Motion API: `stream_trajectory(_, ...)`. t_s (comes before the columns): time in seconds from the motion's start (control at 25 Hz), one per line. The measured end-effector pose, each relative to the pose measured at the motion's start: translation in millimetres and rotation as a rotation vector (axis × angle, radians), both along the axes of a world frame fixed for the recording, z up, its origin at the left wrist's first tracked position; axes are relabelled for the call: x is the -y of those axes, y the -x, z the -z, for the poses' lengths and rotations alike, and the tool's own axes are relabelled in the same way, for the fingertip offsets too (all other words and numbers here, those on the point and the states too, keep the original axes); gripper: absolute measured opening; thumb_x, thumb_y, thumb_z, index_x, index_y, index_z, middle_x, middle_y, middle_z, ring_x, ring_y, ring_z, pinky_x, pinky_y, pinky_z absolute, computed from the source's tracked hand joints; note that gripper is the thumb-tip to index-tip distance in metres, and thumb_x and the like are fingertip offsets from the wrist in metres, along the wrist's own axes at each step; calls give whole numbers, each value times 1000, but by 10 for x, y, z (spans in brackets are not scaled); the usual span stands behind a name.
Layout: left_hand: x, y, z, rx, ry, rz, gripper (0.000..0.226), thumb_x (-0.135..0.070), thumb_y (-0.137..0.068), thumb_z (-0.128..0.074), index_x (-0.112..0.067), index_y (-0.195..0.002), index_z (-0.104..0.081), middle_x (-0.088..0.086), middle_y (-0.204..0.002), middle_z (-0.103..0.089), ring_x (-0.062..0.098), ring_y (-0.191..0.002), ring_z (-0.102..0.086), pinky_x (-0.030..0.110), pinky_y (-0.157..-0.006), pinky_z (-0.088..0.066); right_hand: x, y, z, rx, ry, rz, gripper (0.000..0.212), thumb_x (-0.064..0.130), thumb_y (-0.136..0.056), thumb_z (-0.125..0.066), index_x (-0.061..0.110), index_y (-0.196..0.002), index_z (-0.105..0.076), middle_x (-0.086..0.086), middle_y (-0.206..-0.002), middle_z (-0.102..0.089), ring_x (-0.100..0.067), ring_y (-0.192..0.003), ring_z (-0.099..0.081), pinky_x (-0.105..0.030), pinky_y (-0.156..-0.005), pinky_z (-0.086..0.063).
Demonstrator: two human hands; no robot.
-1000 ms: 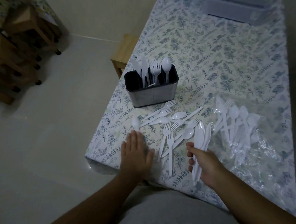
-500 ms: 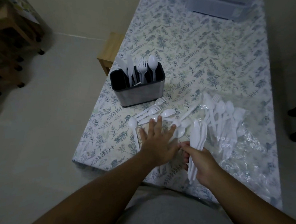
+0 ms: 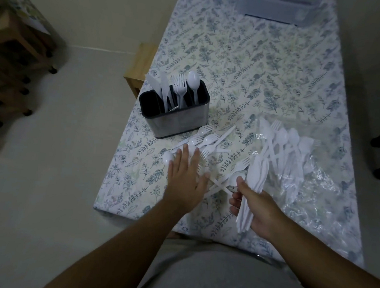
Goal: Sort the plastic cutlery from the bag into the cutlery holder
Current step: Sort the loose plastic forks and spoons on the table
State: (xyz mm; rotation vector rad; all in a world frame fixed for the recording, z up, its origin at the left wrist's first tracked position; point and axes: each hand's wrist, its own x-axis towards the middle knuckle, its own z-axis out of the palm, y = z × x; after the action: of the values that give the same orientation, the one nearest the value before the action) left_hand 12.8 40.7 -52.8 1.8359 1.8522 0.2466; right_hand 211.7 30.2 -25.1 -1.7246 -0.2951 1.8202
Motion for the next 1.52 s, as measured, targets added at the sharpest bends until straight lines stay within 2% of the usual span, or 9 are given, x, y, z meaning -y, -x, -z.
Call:
stream_trajectory(0.16,321,73,24,41,91,-346,77,-58,-100,-20,-20,-159,12,7,-166,19,23,-151,23,47,-124,6,-42,47,-38,-14,-7,-35,22,26,-91,-76,8,-88,-64,-5,-65,-57,-18,-55,-55,-34,-57,-53)
stream_trajectory(0.48,452,-129,-46,209,55,-251,69,-55,-103,-27,-25,-161,-3,-11,-166,8,11,-152,15,37,-123,4,-99,158,-26,91,-53,-172,28,34,-83,-82,13,-92,-66,0,-60,-50,-15,-50,-44,-32,-53,-42)
stream_trajectory(0.68,316,-273,-497,1002,208,-827,32,-37,-107,-38,-20,-125,-58,0,-130,-61,13,-114,-59,37,-101,-49,-230,319,-177,-61,-28,45,27,26,-90,-76,7,-78,-62,-5,-60,-54,-18,-54,-53,-37,-61,-51)
stream_trajectory(0.8,176,-251,-588,1466,432,-1282,50,-44,-107,-35,-3,-116,-62,22,-122,-66,31,-106,-65,43,-94,-53,-459,495,-411,-145,-145,180,20,20,-93,-73,5,-83,-64,-3,-62,-59,-16,-57,-59,-39,-74,-58)
stream_trajectory(1.0,-120,-396,-858,1701,497,-1394,65,-58,-101,-34,-1,-102,-66,12,-95,-74,30,-91,-70,38,-86,-54,-511,899,-613,-113,-296,95,12,18,-94,-72,9,-90,-66,-3,-61,-61,-18,-56,-62,-35,-62,-58)
stream_trajectory(1.08,-198,-437,-973,1609,479,-1325,56,-56,-101,-37,-7,-95,-63,6,-82,-67,25,-82,-66,35,-80,-52,-525,922,-636,-53,-296,75,12,21,-95,-70,11,-91,-67,-2,-62,-58,-16,-54,-58,-34,-58,-54)
stream_trajectory(1.28,-164,-62,-1039,979,280,-713,32,-38,-98,-57,-24,-126,-64,-5,-122,-67,12,-115,-60,40,-106,-46,-586,672,-672,127,-337,-233,12,20,-96,-68,14,-105,-62,-3,-63,-55,-16,-49,-49,-30,-47,-44)
stream_trajectory(1.44,-242,30,-1096,805,377,-362,50,-60,-83,-66,-23,-116,-73,-3,-114,-73,10,-105,-68,34,-98,-53,-473,718,-765,254,-417,-533,26,1,-95,-61,11,-117,-50,-3,-73,-58,-13,-52,-51,-22,-40,-40)
stream_trajectory(1.52,-264,21,-1119,753,319,-360,34,-52,-84,-72,-22,-98,-78,2,-97,-75,11,-86,-71,30,-83,-56,-458,737,-798,220,-439,-597,39,-6,-93,-64,16,-116,-41,1,-89,-60,-5,-60,-62,-11,-41,-42)
